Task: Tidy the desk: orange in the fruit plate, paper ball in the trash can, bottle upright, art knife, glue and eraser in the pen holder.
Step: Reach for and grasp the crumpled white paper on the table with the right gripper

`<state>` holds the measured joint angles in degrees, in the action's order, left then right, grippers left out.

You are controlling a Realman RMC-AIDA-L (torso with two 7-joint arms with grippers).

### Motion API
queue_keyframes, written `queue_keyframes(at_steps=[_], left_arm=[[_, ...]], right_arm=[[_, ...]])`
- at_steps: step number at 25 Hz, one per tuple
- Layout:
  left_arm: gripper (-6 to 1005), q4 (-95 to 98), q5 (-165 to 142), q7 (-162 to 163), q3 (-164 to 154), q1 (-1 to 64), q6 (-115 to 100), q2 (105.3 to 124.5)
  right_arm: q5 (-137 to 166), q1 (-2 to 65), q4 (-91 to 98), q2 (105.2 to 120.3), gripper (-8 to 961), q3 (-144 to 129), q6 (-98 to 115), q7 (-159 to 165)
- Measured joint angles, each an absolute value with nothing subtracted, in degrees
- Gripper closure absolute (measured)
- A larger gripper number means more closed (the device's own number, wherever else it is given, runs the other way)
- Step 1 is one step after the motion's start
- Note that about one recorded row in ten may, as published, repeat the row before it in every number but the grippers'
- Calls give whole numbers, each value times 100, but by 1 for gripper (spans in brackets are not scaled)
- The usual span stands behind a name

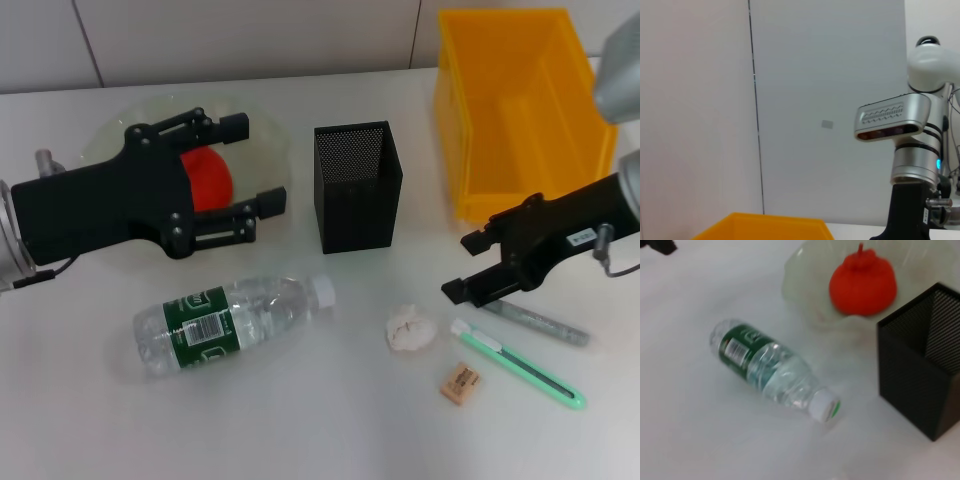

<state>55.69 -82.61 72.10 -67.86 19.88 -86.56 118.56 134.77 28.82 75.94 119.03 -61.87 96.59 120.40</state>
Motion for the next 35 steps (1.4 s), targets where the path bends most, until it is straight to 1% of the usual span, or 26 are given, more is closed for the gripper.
queue_keyframes(at_steps=[8,28,35], left_arm=[[182,5622,-8258,7212,-6888,1907,-8687,11868],[182,5678,-8263,7240,-7014,1965,-8707,11862],[182,5678,-8282,7280,-7014,1987,-8705,11865]], right_arm=[[13913,3156,7583,11921,197,-6932,9495,12715],[14009,3455,6602,11926,199,-7786,8649,12712],[14010,3533,6515,11929,204,-7896,8507,12699]])
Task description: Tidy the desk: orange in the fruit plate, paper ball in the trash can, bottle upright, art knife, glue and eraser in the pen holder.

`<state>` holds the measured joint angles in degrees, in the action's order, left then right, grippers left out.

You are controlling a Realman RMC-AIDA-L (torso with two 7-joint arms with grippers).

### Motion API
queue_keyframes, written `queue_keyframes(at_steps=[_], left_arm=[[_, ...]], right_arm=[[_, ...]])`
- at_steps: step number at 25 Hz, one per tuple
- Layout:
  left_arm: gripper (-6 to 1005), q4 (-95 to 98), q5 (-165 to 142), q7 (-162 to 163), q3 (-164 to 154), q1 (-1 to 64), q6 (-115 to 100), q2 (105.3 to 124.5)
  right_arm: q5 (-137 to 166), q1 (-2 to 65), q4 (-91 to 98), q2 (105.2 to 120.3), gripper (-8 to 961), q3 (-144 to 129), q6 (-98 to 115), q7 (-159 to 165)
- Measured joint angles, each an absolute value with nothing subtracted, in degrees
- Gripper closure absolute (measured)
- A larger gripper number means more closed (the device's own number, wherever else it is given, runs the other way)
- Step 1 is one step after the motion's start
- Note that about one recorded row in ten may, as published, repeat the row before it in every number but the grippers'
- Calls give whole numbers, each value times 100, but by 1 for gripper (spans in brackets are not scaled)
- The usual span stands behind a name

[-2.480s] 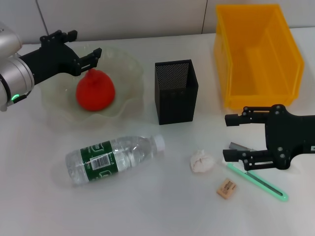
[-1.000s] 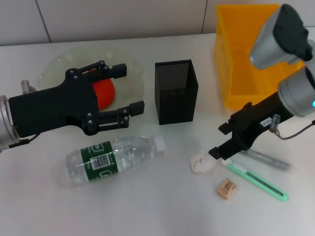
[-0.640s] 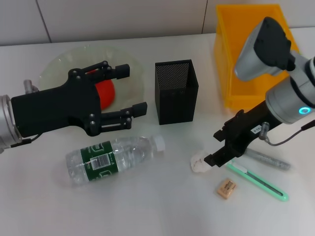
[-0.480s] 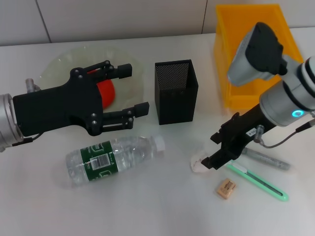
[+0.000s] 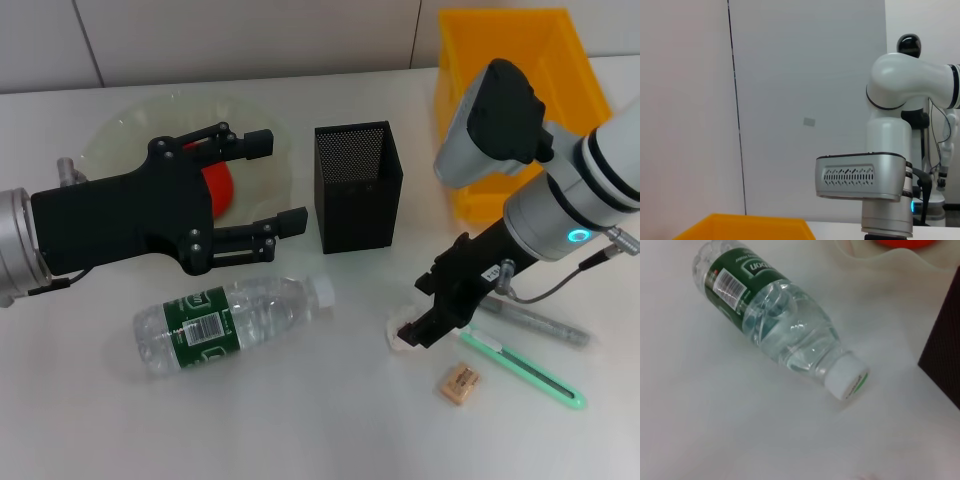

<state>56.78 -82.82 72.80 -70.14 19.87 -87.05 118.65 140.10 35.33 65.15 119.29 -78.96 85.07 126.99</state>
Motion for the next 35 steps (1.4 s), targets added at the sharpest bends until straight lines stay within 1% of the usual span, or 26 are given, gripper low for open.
queue_keyframes(at_steps=[15,21,27,35], left_arm=[[182,5678,-8307,7286,-7013,1980,-8687,11856],[183,5678,-8307,7286,-7013,1982,-8698,11856],[183,5674,-8306,7287,-7013,1980,-8704,11856],[183,5675,-8305,7286,-7065,1939,-8711,11856]], right_arm=[[13997,3668,6252,11940,216,-8112,8265,12941],[14000,3737,6089,11931,402,-8112,8252,12995],[14000,3731,6050,11927,537,-8106,8243,13022],[14004,3618,6131,11932,559,-8043,8157,13041]])
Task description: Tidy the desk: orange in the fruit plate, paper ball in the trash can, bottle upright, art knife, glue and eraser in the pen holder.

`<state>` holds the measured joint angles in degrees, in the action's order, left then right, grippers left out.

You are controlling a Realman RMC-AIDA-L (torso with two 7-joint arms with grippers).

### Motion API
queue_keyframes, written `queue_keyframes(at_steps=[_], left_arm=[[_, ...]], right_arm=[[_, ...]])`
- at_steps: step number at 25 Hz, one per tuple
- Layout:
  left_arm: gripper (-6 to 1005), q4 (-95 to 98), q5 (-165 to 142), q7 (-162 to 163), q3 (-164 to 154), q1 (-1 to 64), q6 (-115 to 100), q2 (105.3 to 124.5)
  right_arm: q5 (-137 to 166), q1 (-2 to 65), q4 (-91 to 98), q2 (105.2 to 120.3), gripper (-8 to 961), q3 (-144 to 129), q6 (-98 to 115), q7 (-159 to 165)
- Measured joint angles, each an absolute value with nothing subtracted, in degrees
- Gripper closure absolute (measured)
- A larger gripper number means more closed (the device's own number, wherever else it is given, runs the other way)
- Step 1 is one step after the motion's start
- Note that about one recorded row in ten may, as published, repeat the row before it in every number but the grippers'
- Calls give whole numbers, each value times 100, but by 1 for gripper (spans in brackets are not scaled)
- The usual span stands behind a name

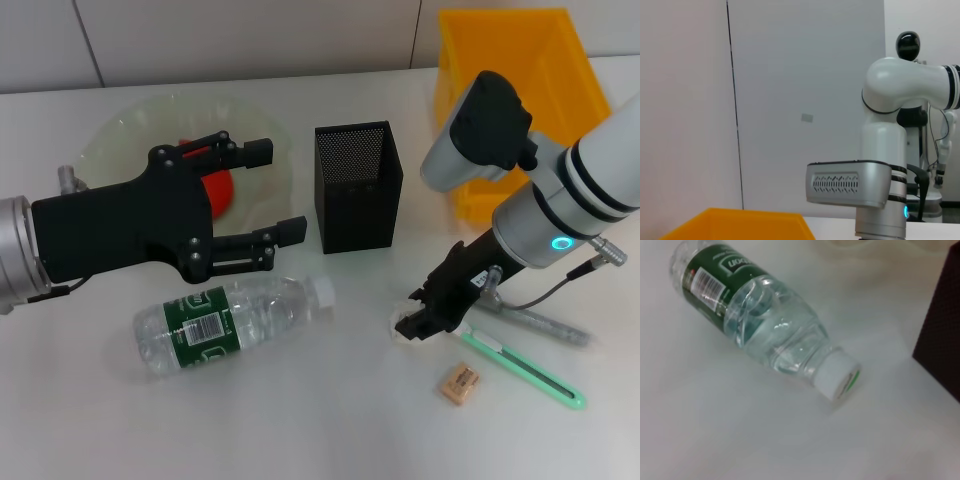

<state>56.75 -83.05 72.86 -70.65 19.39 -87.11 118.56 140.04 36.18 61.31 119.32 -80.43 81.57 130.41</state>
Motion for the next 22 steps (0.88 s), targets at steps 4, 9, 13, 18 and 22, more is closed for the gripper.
queue_keyframes(at_steps=[4,9,13,18,22], left_arm=[[183,5677,-8305,7286,-7075,1925,-8710,11857],[183,5678,-8305,7286,-7077,1920,-8710,11857],[183,5669,-8305,7286,-7075,1953,-8705,11857],[183,5643,-8306,7286,-7075,2003,-8672,11863],[183,5625,-8305,7286,-7075,2026,-8662,11865]], right_arm=[[14003,3333,6719,11925,569,-8001,8183,13139],[13967,2747,8037,11927,581,-7981,8371,13368],[13949,2265,9123,11948,602,-7938,8536,13524],[13710,1800,10198,11970,627,-7449,8568,13548],[13558,1725,10338,11969,630,-7017,8493,13416]])
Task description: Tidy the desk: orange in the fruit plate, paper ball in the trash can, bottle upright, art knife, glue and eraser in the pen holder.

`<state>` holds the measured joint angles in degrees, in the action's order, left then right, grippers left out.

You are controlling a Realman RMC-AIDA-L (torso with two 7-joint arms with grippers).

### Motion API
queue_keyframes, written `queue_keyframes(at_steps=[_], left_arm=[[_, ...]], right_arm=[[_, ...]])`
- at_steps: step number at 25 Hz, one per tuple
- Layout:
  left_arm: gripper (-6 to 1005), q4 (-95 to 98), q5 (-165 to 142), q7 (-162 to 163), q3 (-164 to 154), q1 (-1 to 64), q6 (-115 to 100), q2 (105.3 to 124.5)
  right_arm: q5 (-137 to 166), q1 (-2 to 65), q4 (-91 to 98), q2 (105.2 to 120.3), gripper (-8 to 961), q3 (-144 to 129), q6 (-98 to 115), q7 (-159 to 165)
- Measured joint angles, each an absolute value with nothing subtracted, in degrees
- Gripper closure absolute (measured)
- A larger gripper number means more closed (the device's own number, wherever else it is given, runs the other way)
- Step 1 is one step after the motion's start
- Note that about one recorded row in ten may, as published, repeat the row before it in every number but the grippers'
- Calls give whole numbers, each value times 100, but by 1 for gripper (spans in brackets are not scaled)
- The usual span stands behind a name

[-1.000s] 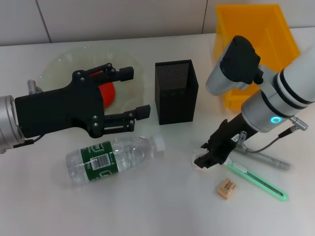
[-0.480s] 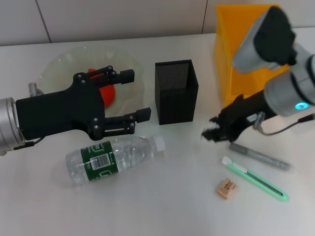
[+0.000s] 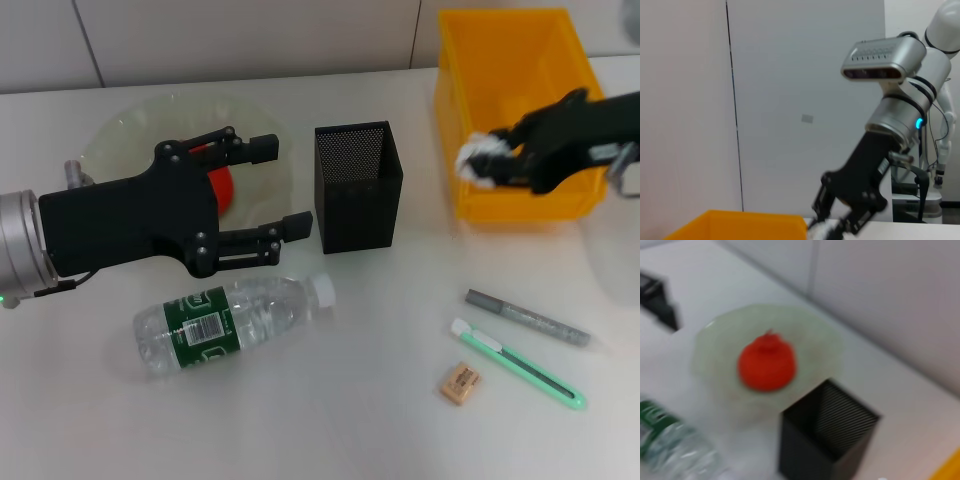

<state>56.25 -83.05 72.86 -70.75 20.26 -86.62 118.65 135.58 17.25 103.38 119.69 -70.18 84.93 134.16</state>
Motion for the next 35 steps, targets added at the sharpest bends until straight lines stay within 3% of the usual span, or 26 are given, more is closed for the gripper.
queue_keyframes(at_steps=[13,29,35], left_arm=[[184,5593,-8284,7286,-7317,2057,-8520,11875],[184,5597,-8270,7295,-7374,2067,-8506,11874],[184,5599,-8270,7295,-7374,2065,-8508,11874]], right_arm=[[13104,1391,9410,11941,636,-6513,6475,12105],[12255,1947,7571,11910,640,-6057,5146,10942],[12034,1935,7475,11929,592,-5982,5025,10801]])
